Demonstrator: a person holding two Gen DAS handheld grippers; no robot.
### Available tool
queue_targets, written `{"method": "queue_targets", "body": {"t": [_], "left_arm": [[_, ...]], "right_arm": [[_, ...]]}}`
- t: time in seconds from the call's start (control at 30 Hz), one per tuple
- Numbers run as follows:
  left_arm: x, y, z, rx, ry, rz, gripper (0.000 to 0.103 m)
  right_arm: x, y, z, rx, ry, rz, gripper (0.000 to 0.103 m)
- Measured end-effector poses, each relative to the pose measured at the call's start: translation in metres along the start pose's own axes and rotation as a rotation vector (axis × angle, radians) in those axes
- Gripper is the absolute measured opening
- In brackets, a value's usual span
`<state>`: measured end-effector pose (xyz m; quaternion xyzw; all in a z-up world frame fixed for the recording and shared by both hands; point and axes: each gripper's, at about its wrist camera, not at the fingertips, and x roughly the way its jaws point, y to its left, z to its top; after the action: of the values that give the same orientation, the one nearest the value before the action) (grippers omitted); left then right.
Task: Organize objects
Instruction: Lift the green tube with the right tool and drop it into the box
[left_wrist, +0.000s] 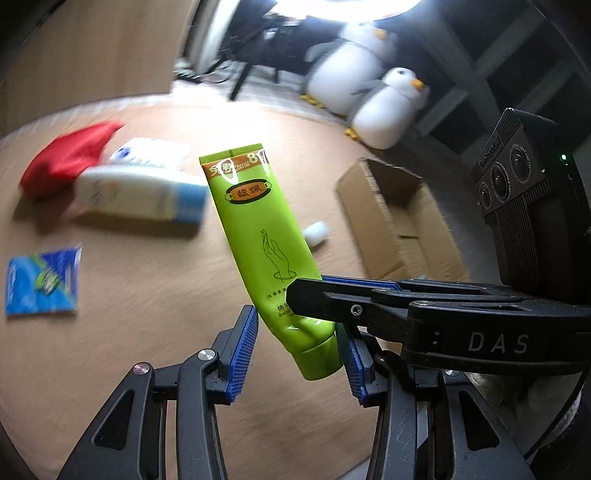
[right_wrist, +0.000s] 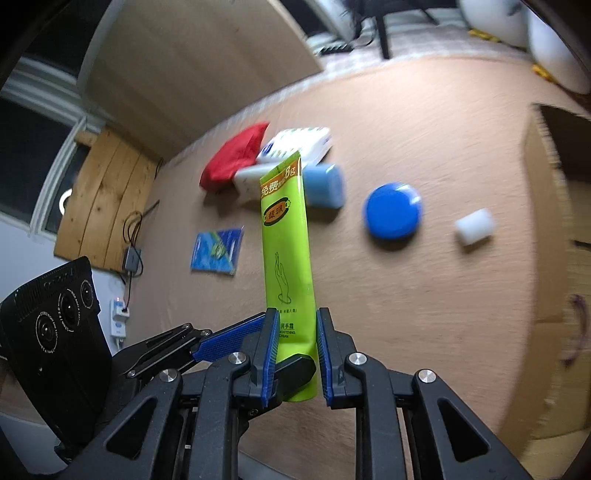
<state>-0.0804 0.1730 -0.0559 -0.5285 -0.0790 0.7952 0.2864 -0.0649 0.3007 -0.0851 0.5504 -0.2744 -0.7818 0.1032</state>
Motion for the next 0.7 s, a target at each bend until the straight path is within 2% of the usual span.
{"method": "queue_targets", "body": {"t": [0.53,0.7], "left_arm": [[0.071,-0.155,0.031,0.206,0.051,-0.119,0.047],[0.093,-0.177,0.032,0.232,0.079,-0.138,0.047]], "right_arm": [[-0.112,-0.104,-0.015,0.146,-0.163,-0.099,0.018],[-0.127,-0.132,-0.025,0.188,-0.181,-0.123,0.018]]}}
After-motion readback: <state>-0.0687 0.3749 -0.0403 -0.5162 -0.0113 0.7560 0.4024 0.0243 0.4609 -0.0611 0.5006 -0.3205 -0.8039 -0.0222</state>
